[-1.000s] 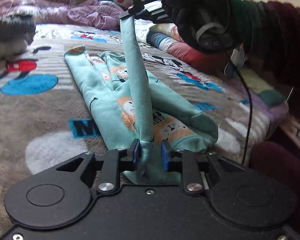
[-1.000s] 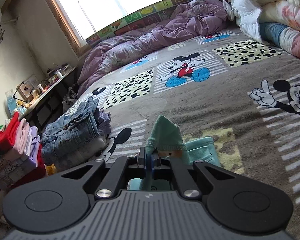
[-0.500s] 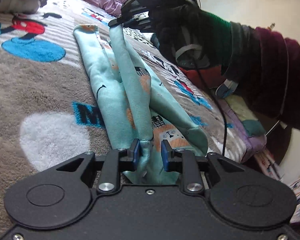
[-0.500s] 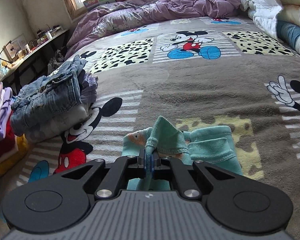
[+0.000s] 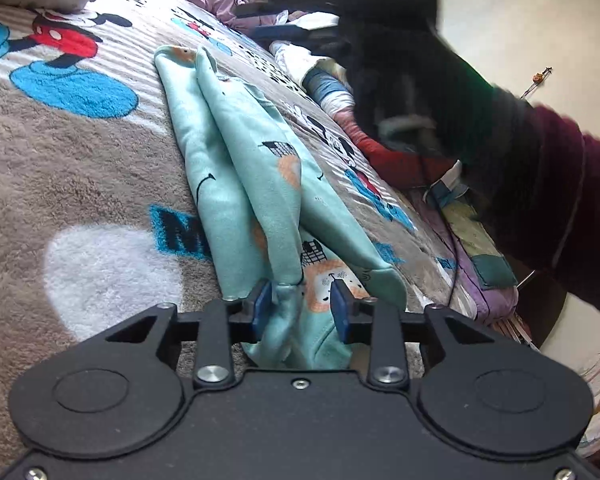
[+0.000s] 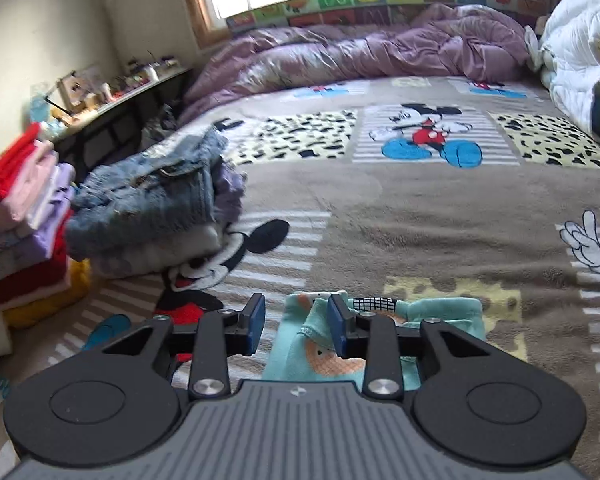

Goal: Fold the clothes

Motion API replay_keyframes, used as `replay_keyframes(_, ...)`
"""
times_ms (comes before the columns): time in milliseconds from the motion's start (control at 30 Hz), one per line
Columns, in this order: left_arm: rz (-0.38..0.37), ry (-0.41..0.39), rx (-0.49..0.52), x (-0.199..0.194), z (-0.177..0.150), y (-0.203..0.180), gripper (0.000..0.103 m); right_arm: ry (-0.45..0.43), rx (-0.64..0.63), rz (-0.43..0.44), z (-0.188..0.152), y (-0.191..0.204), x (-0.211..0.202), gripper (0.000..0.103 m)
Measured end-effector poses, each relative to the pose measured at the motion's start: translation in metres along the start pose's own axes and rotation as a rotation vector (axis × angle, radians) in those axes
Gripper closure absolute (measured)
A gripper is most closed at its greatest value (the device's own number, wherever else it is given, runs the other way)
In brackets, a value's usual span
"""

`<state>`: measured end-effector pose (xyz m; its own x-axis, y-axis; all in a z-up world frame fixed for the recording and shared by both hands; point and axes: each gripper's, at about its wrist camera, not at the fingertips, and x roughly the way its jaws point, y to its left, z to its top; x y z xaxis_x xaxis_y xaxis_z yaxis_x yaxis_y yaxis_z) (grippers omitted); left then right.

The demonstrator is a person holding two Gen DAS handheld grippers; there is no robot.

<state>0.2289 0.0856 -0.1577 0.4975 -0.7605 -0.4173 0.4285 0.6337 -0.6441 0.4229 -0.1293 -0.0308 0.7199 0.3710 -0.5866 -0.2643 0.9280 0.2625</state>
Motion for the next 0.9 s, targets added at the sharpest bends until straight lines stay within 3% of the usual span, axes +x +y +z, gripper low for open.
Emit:
replay_keyframes(133, 0.037, -0.052, -0.006, -0.003, 0.004, -0.002, 0.071, -0.028, -0.042, 0.045, -0.03, -0.002, -0.044, 0.067)
replay_keyframes(233, 0.076, -0.091, -0.038, 0.001, 0.006, -0.001, 0.073, -0.03, -0.09, 0.073, -0.07, 0.002, -0.072, 0.067)
replay_keyframes(300, 0.06, -0.102, -0.153, 0.001, 0.005, 0.01, 0.094, 0.009, -0.161, 0.066, -0.097, 0.008, -0.078, 0.068)
replay_keyframes(400, 0.032, -0.092, -0.367, 0.001, -0.002, 0.036, 0.098, 0.085, -0.247, 0.014, -0.127, 0.011, -0.072, 0.069)
replay_keyframes(467, 0.029, -0.092, -0.437, 0.0, -0.007, 0.045, 0.099, 0.097, -0.246, -0.016, -0.136, 0.007, -0.067, 0.069)
replay_keyframes(533, 0.028, -0.098, -0.454, -0.004, -0.007, 0.045, 0.099, 0.094, -0.196, -0.021, -0.135, -0.004, -0.067, 0.069)
replay_keyframes(600, 0.021, -0.101, -0.472, -0.009, -0.007, 0.048, 0.099, 0.101, -0.176, -0.036, -0.133, -0.012, -0.063, 0.058)
replay_keyframes(900, 0.01, -0.114, -0.403, -0.025, 0.001, 0.045, 0.099, 0.059, -0.102, 0.001, -0.127, -0.024, -0.068, 0.059)
